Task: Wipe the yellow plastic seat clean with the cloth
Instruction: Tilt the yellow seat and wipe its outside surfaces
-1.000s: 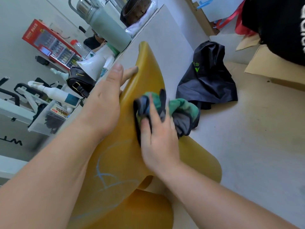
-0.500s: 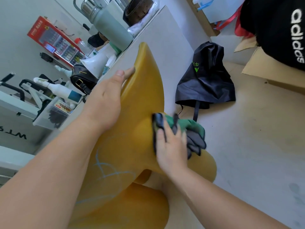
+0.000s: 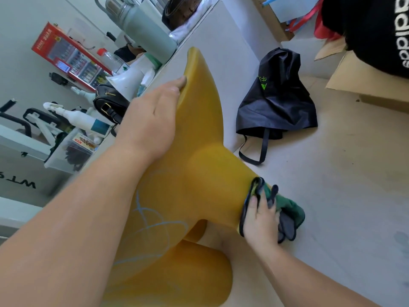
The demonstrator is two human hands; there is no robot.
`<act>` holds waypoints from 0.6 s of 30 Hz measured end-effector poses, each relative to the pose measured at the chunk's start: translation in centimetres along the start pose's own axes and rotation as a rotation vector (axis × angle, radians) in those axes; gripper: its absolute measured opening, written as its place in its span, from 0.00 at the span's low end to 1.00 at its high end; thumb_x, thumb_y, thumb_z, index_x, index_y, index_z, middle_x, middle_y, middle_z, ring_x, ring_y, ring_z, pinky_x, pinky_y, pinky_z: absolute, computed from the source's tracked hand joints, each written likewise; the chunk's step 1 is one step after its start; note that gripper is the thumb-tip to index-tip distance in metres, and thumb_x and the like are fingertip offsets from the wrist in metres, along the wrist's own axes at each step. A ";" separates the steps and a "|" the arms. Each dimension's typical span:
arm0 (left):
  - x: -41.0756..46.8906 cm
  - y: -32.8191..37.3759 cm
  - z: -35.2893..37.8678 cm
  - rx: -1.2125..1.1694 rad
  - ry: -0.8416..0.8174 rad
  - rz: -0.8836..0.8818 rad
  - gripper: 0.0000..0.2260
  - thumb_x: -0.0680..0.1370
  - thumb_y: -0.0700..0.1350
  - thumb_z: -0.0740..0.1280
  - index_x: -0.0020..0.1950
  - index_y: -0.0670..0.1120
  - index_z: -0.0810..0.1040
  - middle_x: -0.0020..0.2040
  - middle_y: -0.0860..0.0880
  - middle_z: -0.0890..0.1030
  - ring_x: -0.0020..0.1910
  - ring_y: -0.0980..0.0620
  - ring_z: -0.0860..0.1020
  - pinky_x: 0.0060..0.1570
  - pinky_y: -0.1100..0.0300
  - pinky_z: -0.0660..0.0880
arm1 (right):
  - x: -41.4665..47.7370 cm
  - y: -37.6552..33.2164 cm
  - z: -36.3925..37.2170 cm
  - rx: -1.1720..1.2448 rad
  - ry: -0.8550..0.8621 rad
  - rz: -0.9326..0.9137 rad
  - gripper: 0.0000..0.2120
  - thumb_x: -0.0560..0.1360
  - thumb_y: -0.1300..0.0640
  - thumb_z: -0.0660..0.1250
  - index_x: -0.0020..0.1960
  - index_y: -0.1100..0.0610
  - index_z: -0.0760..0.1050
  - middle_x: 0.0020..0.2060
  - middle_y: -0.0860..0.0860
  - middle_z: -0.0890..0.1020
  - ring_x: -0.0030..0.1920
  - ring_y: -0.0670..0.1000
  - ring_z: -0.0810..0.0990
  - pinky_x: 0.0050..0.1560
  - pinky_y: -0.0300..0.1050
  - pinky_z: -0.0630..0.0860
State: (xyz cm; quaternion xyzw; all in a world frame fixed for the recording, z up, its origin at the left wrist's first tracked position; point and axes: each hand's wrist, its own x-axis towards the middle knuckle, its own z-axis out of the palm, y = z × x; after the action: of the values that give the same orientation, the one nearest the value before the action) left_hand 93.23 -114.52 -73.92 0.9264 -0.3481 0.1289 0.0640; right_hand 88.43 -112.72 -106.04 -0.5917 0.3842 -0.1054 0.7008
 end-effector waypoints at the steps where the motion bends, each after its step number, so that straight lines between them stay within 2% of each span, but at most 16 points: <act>1: 0.0 -0.1 0.0 0.015 0.001 -0.006 0.21 0.84 0.49 0.47 0.73 0.63 0.69 0.60 0.64 0.68 0.60 0.65 0.65 0.57 0.68 0.61 | -0.5 -1.0 0.3 0.009 0.001 0.002 0.26 0.84 0.40 0.45 0.81 0.41 0.52 0.82 0.55 0.52 0.80 0.63 0.46 0.78 0.60 0.48; 2: -0.1 -0.1 0.0 0.028 -0.003 -0.013 0.22 0.84 0.47 0.47 0.73 0.64 0.68 0.59 0.63 0.69 0.59 0.63 0.66 0.56 0.68 0.62 | -1.1 -2.3 0.6 0.006 0.004 -0.039 0.26 0.83 0.40 0.44 0.81 0.39 0.51 0.82 0.54 0.51 0.81 0.62 0.43 0.79 0.60 0.47; 5: -0.2 -0.4 -0.2 0.064 0.012 -0.020 0.24 0.83 0.43 0.47 0.73 0.64 0.68 0.58 0.61 0.71 0.57 0.64 0.66 0.44 0.83 0.58 | -3.4 -7.3 0.7 -0.038 0.012 -0.359 0.23 0.80 0.36 0.41 0.74 0.25 0.42 0.81 0.51 0.53 0.81 0.56 0.41 0.79 0.59 0.45; 7: -0.8 -0.4 -0.1 0.080 0.040 0.025 0.21 0.82 0.48 0.50 0.73 0.60 0.70 0.64 0.59 0.75 0.58 0.66 0.67 0.47 0.84 0.58 | -4.3 -10.2 0.4 -0.084 0.013 -0.525 0.23 0.78 0.34 0.39 0.70 0.20 0.37 0.81 0.49 0.53 0.80 0.55 0.43 0.77 0.59 0.46; 8: -1.4 -0.4 -0.1 0.089 0.044 0.044 0.21 0.81 0.51 0.52 0.73 0.59 0.71 0.66 0.57 0.76 0.60 0.64 0.69 0.52 0.80 0.61 | -4.5 -11.0 0.3 -0.113 0.028 -0.585 0.23 0.78 0.33 0.40 0.71 0.21 0.37 0.81 0.49 0.54 0.80 0.55 0.45 0.76 0.59 0.47; 10: -3.1 -0.6 -0.2 0.174 0.037 0.082 0.23 0.80 0.57 0.53 0.75 0.57 0.69 0.66 0.52 0.78 0.63 0.54 0.73 0.58 0.64 0.67 | -4.6 -10.8 0.4 -0.126 0.055 -0.634 0.24 0.79 0.33 0.42 0.73 0.23 0.39 0.80 0.49 0.56 0.79 0.55 0.47 0.76 0.59 0.48; 12: -5.0 -1.1 -1.0 0.236 0.040 0.107 0.23 0.80 0.58 0.51 0.75 0.57 0.67 0.63 0.49 0.79 0.62 0.49 0.74 0.57 0.55 0.68 | -4.0 -8.7 0.7 -0.118 0.055 -0.612 0.24 0.79 0.32 0.43 0.72 0.21 0.39 0.80 0.52 0.57 0.79 0.56 0.48 0.76 0.59 0.49; 14: -6.9 -1.9 -2.0 0.204 0.062 0.100 0.22 0.81 0.56 0.51 0.75 0.58 0.67 0.57 0.52 0.79 0.58 0.53 0.74 0.53 0.55 0.67 | -2.9 -5.7 0.8 -0.143 0.065 -0.562 0.24 0.78 0.31 0.43 0.73 0.22 0.40 0.80 0.55 0.57 0.79 0.59 0.50 0.76 0.61 0.51; 16: -8.4 -3.0 -2.7 0.147 0.070 0.079 0.22 0.81 0.55 0.52 0.76 0.59 0.66 0.48 0.59 0.76 0.50 0.58 0.74 0.49 0.59 0.67 | -1.2 -2.5 0.7 -0.153 0.071 -0.439 0.27 0.79 0.33 0.44 0.78 0.30 0.48 0.80 0.57 0.57 0.79 0.60 0.52 0.76 0.61 0.53; 18: -9.7 -4.1 -3.1 0.173 0.031 0.053 0.23 0.81 0.57 0.52 0.77 0.61 0.63 0.46 0.60 0.76 0.47 0.58 0.74 0.46 0.56 0.69 | 0.3 0.2 0.2 -0.105 0.013 -0.185 0.29 0.82 0.36 0.44 0.81 0.41 0.52 0.81 0.57 0.55 0.80 0.59 0.49 0.78 0.58 0.50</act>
State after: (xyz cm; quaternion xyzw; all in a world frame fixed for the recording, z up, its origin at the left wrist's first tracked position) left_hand 88.29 -104.71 -73.78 0.9168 -0.3589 0.1745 -0.0142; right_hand 88.71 -112.67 -106.31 -0.6598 0.3375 -0.1531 0.6537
